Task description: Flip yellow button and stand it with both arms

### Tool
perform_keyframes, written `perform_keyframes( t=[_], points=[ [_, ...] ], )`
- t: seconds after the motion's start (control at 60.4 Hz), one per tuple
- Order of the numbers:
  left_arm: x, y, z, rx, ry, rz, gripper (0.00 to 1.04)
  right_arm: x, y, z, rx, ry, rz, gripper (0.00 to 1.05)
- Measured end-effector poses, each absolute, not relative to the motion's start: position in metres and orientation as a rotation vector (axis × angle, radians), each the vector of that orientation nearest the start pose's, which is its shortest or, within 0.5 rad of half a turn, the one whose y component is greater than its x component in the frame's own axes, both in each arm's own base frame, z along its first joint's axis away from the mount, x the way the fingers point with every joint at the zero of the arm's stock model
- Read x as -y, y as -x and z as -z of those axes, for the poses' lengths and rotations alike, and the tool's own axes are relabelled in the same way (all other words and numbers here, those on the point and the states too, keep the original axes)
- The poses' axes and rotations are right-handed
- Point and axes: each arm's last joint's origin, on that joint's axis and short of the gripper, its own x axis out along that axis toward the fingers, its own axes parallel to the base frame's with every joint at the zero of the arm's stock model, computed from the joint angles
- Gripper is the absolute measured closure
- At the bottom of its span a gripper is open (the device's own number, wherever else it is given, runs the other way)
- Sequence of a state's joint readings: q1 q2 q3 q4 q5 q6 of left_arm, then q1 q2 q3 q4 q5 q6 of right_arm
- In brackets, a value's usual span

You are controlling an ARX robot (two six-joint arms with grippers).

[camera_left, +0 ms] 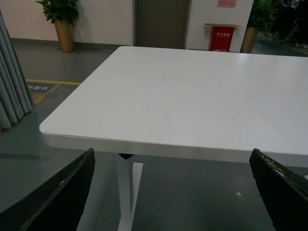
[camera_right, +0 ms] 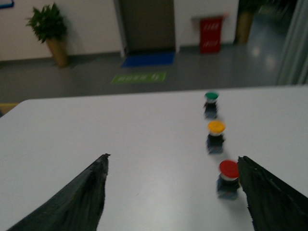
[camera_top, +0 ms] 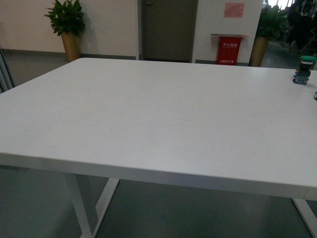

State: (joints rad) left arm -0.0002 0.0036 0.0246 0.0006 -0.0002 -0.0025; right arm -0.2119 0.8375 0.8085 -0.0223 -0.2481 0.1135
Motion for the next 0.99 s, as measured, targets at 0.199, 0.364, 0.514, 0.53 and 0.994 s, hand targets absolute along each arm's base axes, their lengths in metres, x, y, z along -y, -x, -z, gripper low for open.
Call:
perform_keyframes(
  t=[0.199,0.364,0.514,0.53,0.994],
  points=[
    [0.000,-0.096,-0.172,0.022,0.002,0.000,0.06,0.001,-0.141,-0.278,0.017,-0.018,-0.005,0.62],
    [0.000,-0.096,-0.172,0.022,0.002,0.000,0.06,0.001,-0.134,-0.240,-0.017,-0.006,0.003,0.94],
    [0.000,-0.096,-0.172,0.022,0.002,0.000,0.06,0.000,-0.126,-0.221,-0.002,-0.002,0.002,1.01],
    [0.000,-0.096,-0.172,0.022,0.002,0.000,0.06,0.000,-0.125,-0.218,-0.003,-0.002,0.002,1.01],
    [0.000,-0.096,-0.172,0.022,0.002,0.000,0.06,0.000,-0.114,-0.188,-0.002,-0.002,0.002,1.01]
  ],
)
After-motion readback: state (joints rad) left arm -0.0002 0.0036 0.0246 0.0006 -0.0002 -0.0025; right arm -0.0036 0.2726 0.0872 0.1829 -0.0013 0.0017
